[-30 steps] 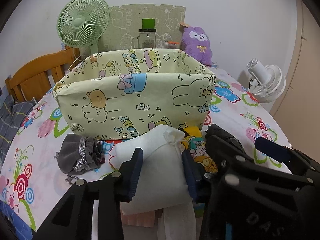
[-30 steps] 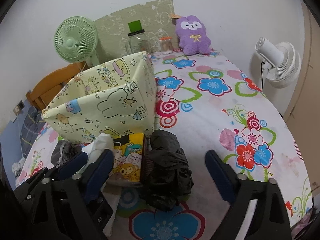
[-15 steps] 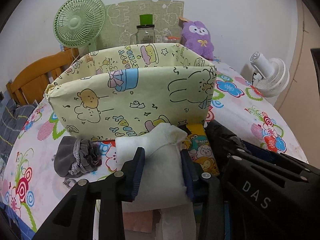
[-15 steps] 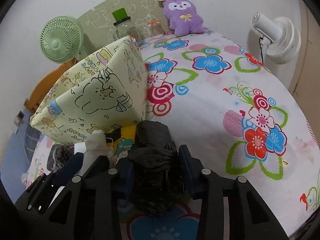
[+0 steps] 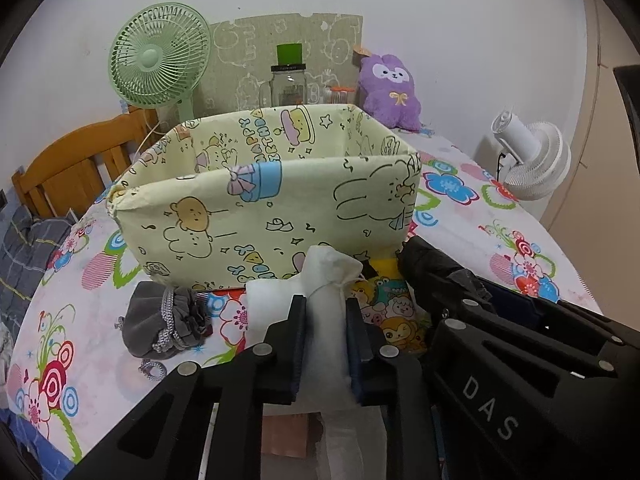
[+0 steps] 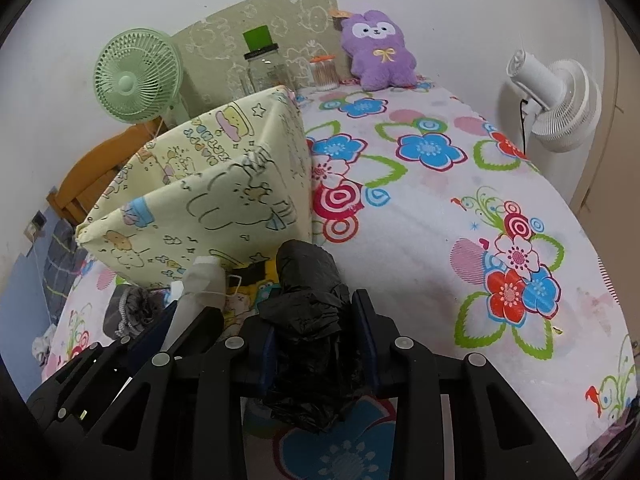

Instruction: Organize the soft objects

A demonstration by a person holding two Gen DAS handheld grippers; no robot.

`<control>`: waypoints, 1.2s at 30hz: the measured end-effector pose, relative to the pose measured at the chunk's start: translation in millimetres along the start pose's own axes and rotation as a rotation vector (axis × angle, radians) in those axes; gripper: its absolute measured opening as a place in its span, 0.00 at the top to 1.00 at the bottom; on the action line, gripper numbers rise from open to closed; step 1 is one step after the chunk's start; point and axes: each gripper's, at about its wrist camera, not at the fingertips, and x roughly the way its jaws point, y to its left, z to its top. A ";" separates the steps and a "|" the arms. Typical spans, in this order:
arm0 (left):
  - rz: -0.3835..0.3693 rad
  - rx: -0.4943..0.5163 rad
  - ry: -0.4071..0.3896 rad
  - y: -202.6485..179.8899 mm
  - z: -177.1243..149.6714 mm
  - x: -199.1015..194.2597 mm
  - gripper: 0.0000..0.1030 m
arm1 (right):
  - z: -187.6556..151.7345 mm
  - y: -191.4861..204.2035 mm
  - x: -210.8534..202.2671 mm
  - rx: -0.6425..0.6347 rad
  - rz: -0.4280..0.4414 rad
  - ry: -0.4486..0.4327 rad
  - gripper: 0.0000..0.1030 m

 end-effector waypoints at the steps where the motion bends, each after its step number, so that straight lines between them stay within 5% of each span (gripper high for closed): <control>1: -0.003 -0.002 -0.003 0.7 0.4 -1.5 0.84 | 0.2 1.9 -2.3 -0.004 -0.002 -0.005 0.63; 36: -0.020 -0.073 -0.146 31.1 29.2 -84.3 0.85 | 23.5 54.8 -85.6 -0.081 -0.004 -0.156 0.63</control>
